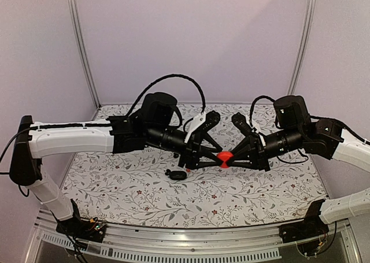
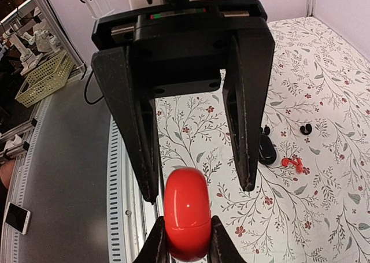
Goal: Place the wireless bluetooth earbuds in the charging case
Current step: Pass from the left arm to the right, then open the charging case.
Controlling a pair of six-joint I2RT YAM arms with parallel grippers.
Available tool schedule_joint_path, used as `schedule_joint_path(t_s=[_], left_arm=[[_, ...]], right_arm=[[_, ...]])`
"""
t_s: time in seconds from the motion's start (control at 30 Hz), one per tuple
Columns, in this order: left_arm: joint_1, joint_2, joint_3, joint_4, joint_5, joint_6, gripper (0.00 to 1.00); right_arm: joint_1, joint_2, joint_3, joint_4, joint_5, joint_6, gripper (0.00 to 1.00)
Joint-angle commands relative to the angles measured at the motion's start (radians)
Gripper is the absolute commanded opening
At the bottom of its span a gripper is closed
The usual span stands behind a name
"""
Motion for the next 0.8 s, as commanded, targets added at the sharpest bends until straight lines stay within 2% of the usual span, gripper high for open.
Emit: schedule_joint_path(t_s=[0.0, 0.2, 0.77], left_arm=[[0.009, -0.001, -0.005, 0.022, -0.006, 0.004, 0.52], [0.008, 0.009, 0.001, 0.072, -0.018, -0.004, 0.61], [0.01, 0.067, 0.047, 0.058, -0.002, -0.007, 0.59]], right_arm=[[0.004, -0.02, -0.016, 0.023, 0.006, 0.021, 0.03], [0.004, -0.058, -0.037, 0.024, 0.031, 0.033, 0.03], [0.004, -0.073, -0.046, 0.012, 0.044, 0.023, 0.01]])
